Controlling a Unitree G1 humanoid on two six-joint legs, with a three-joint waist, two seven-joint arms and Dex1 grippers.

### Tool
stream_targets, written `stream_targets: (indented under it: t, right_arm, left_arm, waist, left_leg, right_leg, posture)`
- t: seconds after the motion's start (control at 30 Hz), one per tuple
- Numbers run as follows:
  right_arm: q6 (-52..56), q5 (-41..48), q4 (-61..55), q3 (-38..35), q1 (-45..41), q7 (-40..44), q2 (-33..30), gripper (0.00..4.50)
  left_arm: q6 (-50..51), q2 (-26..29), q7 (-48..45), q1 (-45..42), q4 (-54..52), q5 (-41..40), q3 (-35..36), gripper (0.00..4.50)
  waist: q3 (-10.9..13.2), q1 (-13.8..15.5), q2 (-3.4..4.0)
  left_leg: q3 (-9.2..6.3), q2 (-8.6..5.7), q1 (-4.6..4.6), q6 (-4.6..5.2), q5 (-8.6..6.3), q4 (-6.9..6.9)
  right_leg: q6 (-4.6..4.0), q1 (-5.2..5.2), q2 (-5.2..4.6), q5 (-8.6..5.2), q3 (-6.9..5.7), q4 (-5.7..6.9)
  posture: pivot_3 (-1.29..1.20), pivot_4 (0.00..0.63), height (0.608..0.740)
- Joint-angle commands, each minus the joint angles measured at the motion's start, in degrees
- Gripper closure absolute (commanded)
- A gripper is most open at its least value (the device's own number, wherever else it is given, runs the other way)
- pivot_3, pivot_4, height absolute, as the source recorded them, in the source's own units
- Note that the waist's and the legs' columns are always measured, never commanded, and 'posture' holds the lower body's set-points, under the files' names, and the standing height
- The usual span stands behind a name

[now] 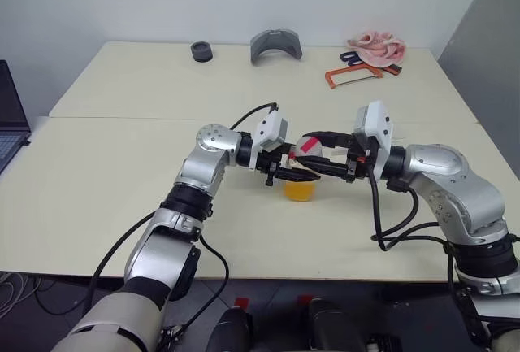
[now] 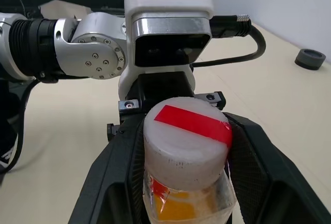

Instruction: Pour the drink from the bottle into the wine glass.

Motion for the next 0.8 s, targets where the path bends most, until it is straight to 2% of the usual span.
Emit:
stream_targets:
  t: [0.03, 0.1, 0.27, 0.43, 0.6, 0.8]
  right_arm:
    - [-1.8, 1.0, -3.5, -2.6, 2.2, -1.8, 1.1, 1.58]
    - [-0.6, 1.9, -7.7, -4.8, 4.6, -4.4, 1.1, 0.94]
    - [2.2, 3.2, -17.4, -5.9, 10.1, -12.2, 3.3, 0.93]
    - [-1.6, -6.6, -17.7, 0.1, 10.8, -21.2, 8.2, 0.93]
    - [-3.7, -11.5, -15.4, 2.0, 10.1, -23.4, 9.2, 0.93]
    - [-3.3, -13.5, -13.7, -0.6, 10.0, -24.7, 8.3, 0.93]
  left_arm:
    - [0.7, 0.0, 2.5, -0.1, -2.0, -0.7, 1.4, 2.72]
    - [1.2, 0.0, 3.5, 0.7, -2.8, -1.0, 1.7, 2.73]
    - [2.0, 0.1, 4.6, 1.9, -4.5, -1.5, 1.6, 2.73]
    - [2.1, 0.0, 4.9, 2.1, -4.4, -1.4, 1.4, 2.73]
    - [1.6, -0.1, 4.7, 1.8, -3.8, -1.2, 1.1, 2.73]
    - [1.1, -0.3, 4.7, 1.7, -3.5, -1.0, 0.9, 2.73]
  waist:
    - [0.0, 0.1, 0.0]
    - [0.0, 0.1, 0.0]
    - [0.0, 0.2, 0.0]
    - [0.0, 0.0, 0.01]
    - [0.0, 0.1, 0.01]
    - [0.0, 0.1, 0.01]
  left_leg:
    - [-0.01, 0.01, 0.0, 0.0, 0.0, 0.01]
    - [-0.02, -0.01, -0.02, 0.0, 0.0, 0.02]
    - [-0.03, -0.02, -0.03, -0.01, 0.0, 0.02]
    - [0.01, 0.0, 0.03, -0.01, 0.01, 0.02]
    - [0.0, -0.03, 0.01, -0.02, 0.01, 0.03]
    - [-0.01, -0.02, 0.02, -0.02, 0.01, 0.02]
  right_leg:
    - [0.0, 0.0, -0.04, 0.0, 0.0, 0.02]
    - [0.0, 0.0, -0.09, 0.0, 0.0, 0.02]
    - [0.0, 0.0, -0.12, 0.0, 0.01, 0.01]
    - [0.01, 0.0, -0.06, 0.0, 0.06, 0.05]
    - [0.01, 0.0, -0.07, 0.0, 0.05, 0.04]
    - [0.01, 0.0, -0.06, 0.0, 0.04, 0.04]
  posture:
    - [0.0, 0.15, 0.74]
    - [0.0, 0.15, 0.74]
    - [0.0, 0.15, 0.74]
    - [0.0, 0.15, 0.74]
    - [0.0, 0.15, 0.74]
    - [0.0, 0.15, 0.74]
